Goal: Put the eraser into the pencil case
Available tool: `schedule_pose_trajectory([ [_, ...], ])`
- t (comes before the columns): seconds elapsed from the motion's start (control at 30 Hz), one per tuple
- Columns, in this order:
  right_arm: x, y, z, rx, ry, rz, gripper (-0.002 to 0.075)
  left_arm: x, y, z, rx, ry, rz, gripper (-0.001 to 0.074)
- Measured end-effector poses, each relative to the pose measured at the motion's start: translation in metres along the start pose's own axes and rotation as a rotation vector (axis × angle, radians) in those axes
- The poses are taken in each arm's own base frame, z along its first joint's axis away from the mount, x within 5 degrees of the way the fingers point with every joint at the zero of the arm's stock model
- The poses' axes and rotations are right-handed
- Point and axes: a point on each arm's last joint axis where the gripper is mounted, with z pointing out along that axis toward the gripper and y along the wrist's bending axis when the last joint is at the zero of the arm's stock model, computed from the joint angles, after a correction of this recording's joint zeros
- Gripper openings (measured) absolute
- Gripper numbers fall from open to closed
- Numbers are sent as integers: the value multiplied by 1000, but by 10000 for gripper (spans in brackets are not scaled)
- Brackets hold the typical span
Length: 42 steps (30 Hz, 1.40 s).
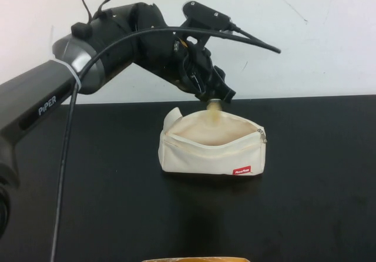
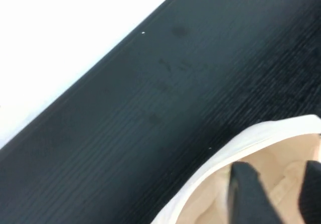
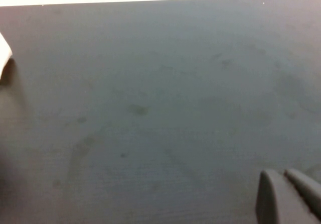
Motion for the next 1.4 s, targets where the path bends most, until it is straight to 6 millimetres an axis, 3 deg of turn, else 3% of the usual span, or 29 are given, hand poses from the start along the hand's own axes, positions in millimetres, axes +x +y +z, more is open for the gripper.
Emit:
schedule_pose_trajectory([
  [0.13,0,0,0,0,0,0,-1,-1,0,-1,-5,8,-19,411],
  [0.2,0,0,0,0,0,0,-1,-4,0,-4,-2,17,-13,470],
  [0.27,0,0,0,0,0,0,-1,-9,-1,-10,1,35,0,456],
  [0.37,0,0,0,0,0,0,-1,-24,0,-33,-39,55,19,298],
  [0.43,0,0,0,0,0,0,-1,-35,1,-56,-97,58,28,140],
  [0.5,0,0,0,0,0,0,-1,-49,3,-89,-185,17,37,64],
  [0.6,0,0,0,0,0,0,-1,-65,0,-153,-316,-87,57,24],
  [0.73,0,0,0,0,0,0,-1,-68,-17,-239,-398,-230,57,7],
  [0.9,0,0,0,0,0,0,-1,-54,-50,-330,-350,-400,38,0],
  [1.07,0,0,0,0,0,0,-1,-33,-71,-380,-319,-488,44,0],
  [1.23,0,0,0,0,0,0,-1,8,-86,-404,-328,-560,49,0],
  [1.33,0,0,0,0,0,0,-1,37,-91,-397,-323,-596,43,0],
  [1.4,0,0,0,0,0,0,-1,57,-92,-380,-304,-598,26,0],
])
